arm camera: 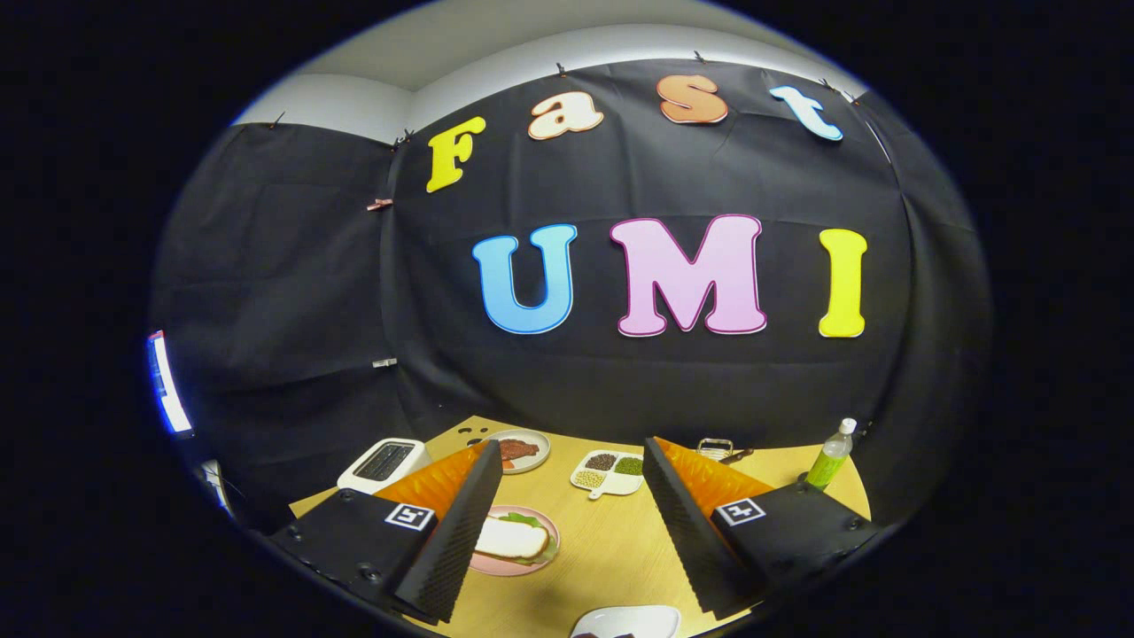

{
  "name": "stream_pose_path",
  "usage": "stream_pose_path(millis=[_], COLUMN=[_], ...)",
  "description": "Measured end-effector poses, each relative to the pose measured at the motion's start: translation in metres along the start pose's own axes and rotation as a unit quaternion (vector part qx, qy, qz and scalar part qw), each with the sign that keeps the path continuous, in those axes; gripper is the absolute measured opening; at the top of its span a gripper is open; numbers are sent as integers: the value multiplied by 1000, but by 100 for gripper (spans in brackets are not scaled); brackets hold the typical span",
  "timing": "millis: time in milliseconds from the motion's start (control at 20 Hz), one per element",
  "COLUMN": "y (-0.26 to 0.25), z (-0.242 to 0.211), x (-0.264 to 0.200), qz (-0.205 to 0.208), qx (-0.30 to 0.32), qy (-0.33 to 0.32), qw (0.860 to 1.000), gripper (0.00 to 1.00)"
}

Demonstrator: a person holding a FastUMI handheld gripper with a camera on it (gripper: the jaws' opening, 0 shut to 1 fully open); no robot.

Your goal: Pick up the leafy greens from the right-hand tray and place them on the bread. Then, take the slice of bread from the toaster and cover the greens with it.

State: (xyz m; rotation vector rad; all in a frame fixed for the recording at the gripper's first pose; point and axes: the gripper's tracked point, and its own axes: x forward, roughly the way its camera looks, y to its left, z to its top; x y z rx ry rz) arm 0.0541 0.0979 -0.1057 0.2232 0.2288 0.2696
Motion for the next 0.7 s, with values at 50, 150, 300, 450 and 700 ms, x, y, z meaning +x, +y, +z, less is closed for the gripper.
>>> stream_pose_path(millis=[50,150,300,450,700], y=[-6,-15,-25,-33,-40], z=[-3,-3,1,3,1], x=[-2,-10,-22,-34,-48], qz=[-2,-2,1,4,9], qx=[0,-3,-7,-12,-13], qy=[-1,-3,-10,-12,-10], qw=[1000,1000,1000,1000,1000], gripper=[99,99,99,99,99])
